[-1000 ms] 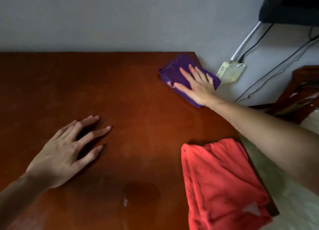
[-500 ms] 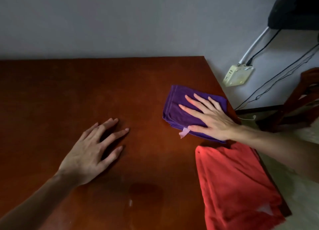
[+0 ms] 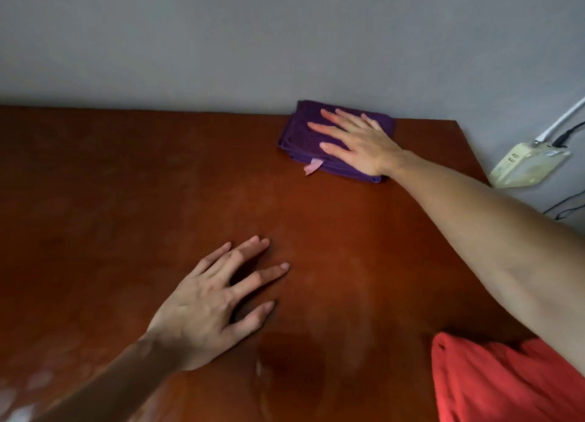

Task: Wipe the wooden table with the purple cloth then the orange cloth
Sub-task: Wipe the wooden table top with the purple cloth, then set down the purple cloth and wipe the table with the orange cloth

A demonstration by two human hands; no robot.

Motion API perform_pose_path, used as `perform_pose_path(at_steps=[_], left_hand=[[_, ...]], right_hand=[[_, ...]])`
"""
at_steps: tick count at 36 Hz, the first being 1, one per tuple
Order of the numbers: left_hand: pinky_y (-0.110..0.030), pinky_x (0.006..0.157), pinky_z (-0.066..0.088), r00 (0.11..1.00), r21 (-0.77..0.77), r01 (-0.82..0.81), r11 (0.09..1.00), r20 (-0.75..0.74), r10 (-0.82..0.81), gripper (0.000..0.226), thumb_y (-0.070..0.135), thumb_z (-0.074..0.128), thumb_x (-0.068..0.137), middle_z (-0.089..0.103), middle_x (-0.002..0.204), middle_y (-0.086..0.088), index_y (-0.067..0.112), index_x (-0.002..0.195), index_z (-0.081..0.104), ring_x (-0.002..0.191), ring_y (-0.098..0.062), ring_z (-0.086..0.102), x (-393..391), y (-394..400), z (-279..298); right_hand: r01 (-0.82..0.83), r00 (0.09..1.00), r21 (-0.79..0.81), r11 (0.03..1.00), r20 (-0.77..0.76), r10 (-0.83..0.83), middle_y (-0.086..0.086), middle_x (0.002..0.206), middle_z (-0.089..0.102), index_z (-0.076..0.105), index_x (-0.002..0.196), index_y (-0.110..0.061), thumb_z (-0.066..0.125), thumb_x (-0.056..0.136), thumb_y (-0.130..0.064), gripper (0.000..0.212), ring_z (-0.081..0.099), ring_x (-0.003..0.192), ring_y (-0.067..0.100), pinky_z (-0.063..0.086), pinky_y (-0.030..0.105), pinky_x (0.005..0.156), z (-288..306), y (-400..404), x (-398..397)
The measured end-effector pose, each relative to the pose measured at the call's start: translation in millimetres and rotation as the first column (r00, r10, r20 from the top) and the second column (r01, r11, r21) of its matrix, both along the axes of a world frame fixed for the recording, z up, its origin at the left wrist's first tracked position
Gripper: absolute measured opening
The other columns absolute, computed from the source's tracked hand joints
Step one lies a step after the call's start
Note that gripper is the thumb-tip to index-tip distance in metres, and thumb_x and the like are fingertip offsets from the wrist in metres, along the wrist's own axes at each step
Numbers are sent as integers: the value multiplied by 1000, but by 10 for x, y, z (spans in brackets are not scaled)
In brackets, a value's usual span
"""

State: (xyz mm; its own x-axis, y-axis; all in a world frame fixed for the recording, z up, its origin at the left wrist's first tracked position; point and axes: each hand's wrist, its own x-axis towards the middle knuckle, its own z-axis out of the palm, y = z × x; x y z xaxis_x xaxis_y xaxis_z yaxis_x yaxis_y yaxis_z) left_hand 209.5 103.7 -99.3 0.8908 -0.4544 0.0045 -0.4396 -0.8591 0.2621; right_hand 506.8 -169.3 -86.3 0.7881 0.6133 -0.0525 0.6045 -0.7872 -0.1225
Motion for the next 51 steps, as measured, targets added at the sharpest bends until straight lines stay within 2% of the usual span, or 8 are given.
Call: perform_pose_path(at_steps=[10,14,18,25,31,38,46,51], left_hand=[[-36,124,6,999,-22,17,1000,33,-16,54,63,25,103,13,168,11,52,156,20,155,-2,0,1,15,-34],[-31,123,14,999,-69,-10,998,50,13,51,59,31,102,25,163,12,47,152,33,152,-4,18,-14,-3,-13],[-40,96,39,972,-66,-140,988,180,150,48,53,36,100,50,137,0,25,133,55,118,-24,53,-44,-5,-25],[-47,82,41,860,-177,-411,894,251,445,37,40,37,100,52,115,-12,12,113,57,99,-32,54,-526,-72,-57],[-46,83,40,881,-165,-413,896,178,439,32,42,42,97,55,112,-8,19,111,60,99,-33,57,-1220,-21,50],[-44,79,43,933,-92,-308,947,164,319,34,44,40,97,57,106,-3,22,112,61,93,-29,58,-1598,-97,203],[-43,82,49,942,-95,-333,938,1,334,50,50,33,99,62,122,-1,23,132,59,101,-26,63,-1959,-119,124],[-36,102,44,934,-138,-344,929,-156,323,68,62,26,96,49,147,7,24,148,46,128,-17,55,-1971,-109,97]], right_hand=[[248,969,28,968,-1,-248,-12,173,1,8,159,-54,21,104,-66,58,-3,160,15,-2,55,127,-106,224,-597],[261,965,42,965,9,-261,-12,173,1,8,160,-53,21,105,-65,58,-4,160,16,-3,56,126,-129,225,-1077],[251,967,44,967,28,-253,-11,173,1,7,160,-53,22,105,-64,58,-3,160,17,-2,57,126,-175,201,-1701],[221,973,53,974,50,-224,-9,174,5,10,161,-51,8,94,-69,69,0,160,20,1,57,126,-219,199,-3024],[87,992,65,994,85,-93,-5,173,15,22,162,-44,24,101,-63,64,11,160,24,13,61,123,-236,120,-3970],[-138,985,-21,990,98,139,-6,174,2,14,163,-43,30,106,-60,62,-3,160,23,9,59,125,-127,-112,-4598],[-262,964,-33,964,24,263,-10,174,-2,20,162,-45,34,105,-65,62,-7,160,17,5,56,127,-3,-205,-4505],[-366,930,-31,930,-37,364,-16,173,-2,22,160,-48,37,105,-60,58,-10,159,11,-8,47,128,54,-237,-4175]])
